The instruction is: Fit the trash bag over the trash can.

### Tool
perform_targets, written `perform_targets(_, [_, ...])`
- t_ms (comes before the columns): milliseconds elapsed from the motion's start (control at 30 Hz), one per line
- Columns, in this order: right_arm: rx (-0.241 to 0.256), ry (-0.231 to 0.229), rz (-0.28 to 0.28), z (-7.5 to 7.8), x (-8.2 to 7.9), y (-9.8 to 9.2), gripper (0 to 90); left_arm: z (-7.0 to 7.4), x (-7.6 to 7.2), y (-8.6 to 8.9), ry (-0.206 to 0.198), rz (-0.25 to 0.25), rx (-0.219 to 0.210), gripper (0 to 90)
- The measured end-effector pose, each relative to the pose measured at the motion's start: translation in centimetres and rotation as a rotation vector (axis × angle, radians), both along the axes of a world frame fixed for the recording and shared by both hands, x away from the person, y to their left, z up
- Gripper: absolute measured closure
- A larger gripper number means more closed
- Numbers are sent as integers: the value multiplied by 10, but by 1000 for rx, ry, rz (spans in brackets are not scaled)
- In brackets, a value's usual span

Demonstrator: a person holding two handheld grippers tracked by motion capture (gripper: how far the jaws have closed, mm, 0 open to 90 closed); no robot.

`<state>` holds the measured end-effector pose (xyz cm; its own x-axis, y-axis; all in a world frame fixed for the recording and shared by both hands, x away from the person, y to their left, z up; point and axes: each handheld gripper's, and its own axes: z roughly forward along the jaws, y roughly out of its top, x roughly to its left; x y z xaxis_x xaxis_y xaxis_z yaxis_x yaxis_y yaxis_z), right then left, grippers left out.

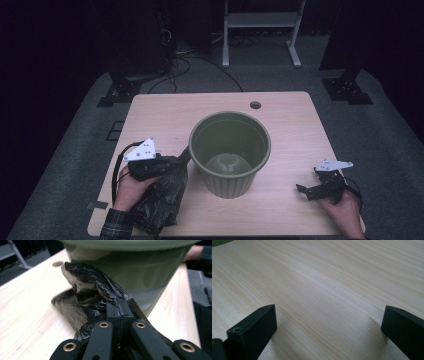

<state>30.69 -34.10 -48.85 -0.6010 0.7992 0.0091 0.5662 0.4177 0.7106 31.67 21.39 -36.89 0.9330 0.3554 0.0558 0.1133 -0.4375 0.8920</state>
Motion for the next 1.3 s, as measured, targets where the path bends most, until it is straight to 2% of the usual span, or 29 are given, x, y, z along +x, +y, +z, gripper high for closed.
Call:
perform_targets(200, [0,0,0,0,0,0,0,16,-5,5,-31,-58,-74,894])
perform_targets(333, [0,0,0,0,0,0,0,26,-7,5,-45,-93,-103,894])
perform_targets(600, [0,0,0,0,0,0,0,50,-7,-3,-79,-151,-160,894])
perform_targets(667, [0,0,0,0,0,0,0,57,-6,-6,-92,-173,-187,894])
perform_targets(867, [1,-1,-1,0,0,0,0,84,2,-26,-126,-240,-214,894])
perform_targets(1100, [0,-1,-2,0,1,0,0,103,14,-57,-140,-313,-222,894])
perform_targets(1300, [0,-1,-3,0,1,0,0,115,27,-86,-148,-378,-258,895])
